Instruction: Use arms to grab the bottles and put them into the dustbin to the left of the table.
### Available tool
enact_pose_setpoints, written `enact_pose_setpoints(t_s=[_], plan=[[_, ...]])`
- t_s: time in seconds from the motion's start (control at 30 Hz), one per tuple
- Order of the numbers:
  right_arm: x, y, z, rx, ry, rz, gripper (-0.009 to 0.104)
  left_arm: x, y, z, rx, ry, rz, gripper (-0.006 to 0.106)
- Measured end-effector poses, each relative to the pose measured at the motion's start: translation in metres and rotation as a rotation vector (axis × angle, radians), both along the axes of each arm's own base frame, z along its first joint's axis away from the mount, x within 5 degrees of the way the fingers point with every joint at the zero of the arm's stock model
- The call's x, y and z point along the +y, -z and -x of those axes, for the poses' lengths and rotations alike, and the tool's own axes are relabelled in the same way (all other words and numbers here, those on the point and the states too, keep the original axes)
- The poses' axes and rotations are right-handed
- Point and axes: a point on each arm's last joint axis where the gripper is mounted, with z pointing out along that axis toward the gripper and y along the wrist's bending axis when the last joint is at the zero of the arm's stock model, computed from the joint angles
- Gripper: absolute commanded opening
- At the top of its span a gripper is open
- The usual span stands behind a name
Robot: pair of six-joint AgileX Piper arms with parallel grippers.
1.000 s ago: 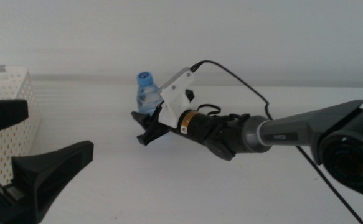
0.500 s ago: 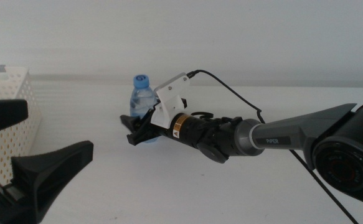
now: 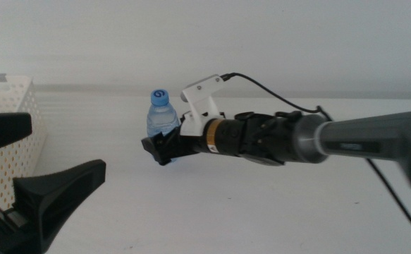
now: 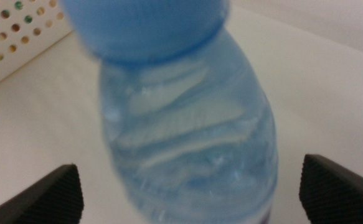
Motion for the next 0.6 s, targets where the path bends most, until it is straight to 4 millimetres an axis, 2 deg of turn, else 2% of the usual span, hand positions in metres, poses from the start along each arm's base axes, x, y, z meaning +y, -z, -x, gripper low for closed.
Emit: enact_pose_setpoints(t_s=[0.23,0.6], plan=[[-0.027,-0.023,0.032,0.022,0.004,0.056,0.093,0.000,0.000,0.000,0.000,0.000,0.000,0.094],[-0.076,-0.084,0.088,-0.009,0.061,0.041,0.093,0.000,0.000,0.000,0.000,0.000,0.000,0.094]])
